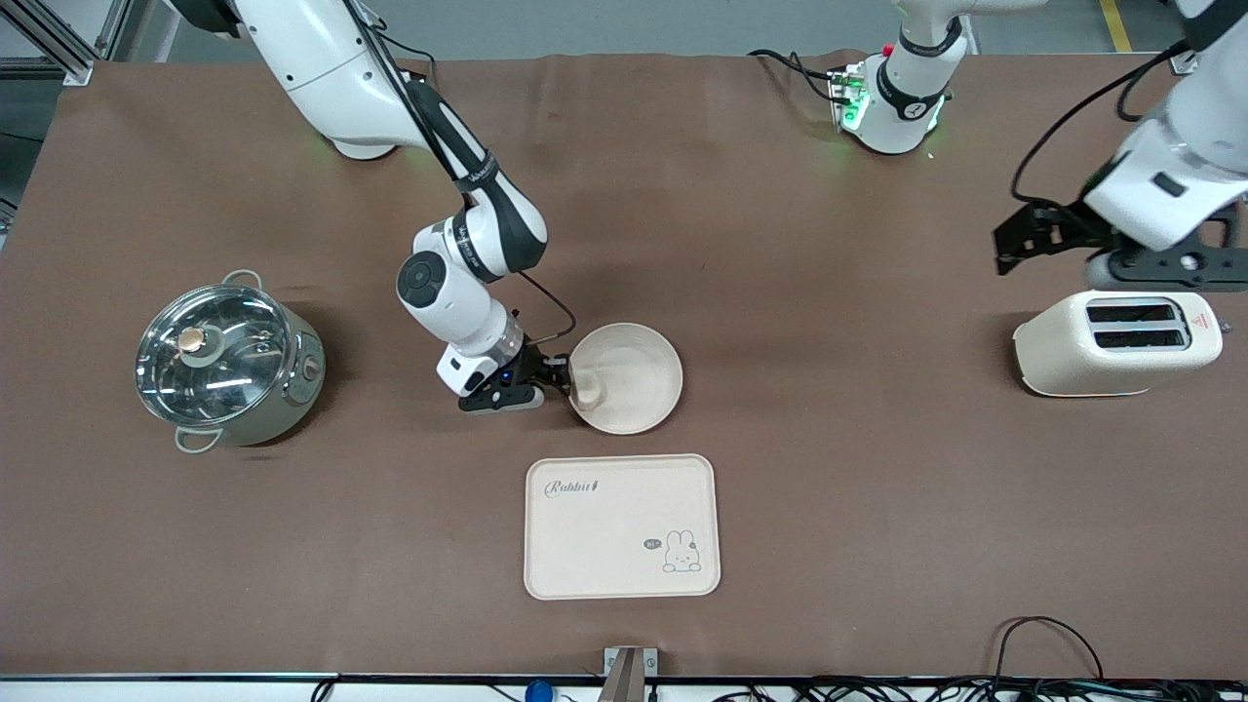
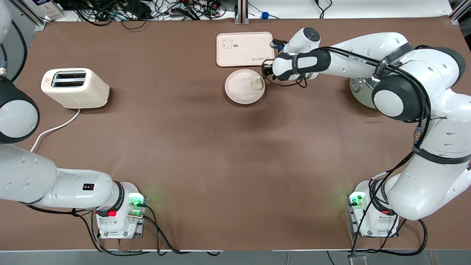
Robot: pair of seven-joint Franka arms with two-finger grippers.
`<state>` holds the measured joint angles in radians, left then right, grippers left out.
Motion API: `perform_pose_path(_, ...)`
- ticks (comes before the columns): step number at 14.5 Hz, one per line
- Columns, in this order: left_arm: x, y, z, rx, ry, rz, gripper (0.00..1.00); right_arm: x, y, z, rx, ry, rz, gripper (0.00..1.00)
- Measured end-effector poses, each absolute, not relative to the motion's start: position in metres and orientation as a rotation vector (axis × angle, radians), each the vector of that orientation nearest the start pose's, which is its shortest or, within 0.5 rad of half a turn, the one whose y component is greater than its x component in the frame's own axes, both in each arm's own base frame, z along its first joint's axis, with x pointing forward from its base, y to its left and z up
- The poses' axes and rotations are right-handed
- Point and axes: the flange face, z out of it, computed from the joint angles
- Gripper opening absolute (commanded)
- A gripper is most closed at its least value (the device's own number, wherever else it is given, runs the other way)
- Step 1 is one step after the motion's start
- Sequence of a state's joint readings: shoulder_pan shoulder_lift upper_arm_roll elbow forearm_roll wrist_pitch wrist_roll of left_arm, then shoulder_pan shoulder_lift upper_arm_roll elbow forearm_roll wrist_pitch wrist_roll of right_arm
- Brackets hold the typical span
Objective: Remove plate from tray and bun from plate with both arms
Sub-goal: 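Set the plate on the table center while the left gripper reaches the bun, then withdraw the right gripper while the left gripper lowers onto the bun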
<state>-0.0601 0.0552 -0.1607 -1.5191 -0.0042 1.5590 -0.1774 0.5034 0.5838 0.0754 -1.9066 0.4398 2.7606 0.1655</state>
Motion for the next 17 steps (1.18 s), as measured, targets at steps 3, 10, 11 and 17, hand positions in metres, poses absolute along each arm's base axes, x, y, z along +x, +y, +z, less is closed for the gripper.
perform_pose_path(3, 0.567, -0.186, 0.583, -3.229, -0.032, 0.062, 1.00, 0.577, 0.312, 0.237, -2.788, 0.045, -0.244, 1.00)
perform_pose_path(10, 0.556, -0.404, 0.445, -3.267, 0.033, -0.105, 1.00, 0.633, 0.172, 0.392, -2.819, 0.075, -0.129, 1.00)
perform_pose_path(11, 0.553, -0.425, 0.418, -3.274, 0.002, -0.117, 1.00, 0.638, 0.150, 0.418, -2.871, 0.042, -0.105, 1.00)
perform_pose_path(17, 0.531, -0.497, 0.302, -3.304, -0.246, -0.198, 1.00, 0.636, 0.090, 0.562, -3.037, -0.027, -0.023, 1.00)
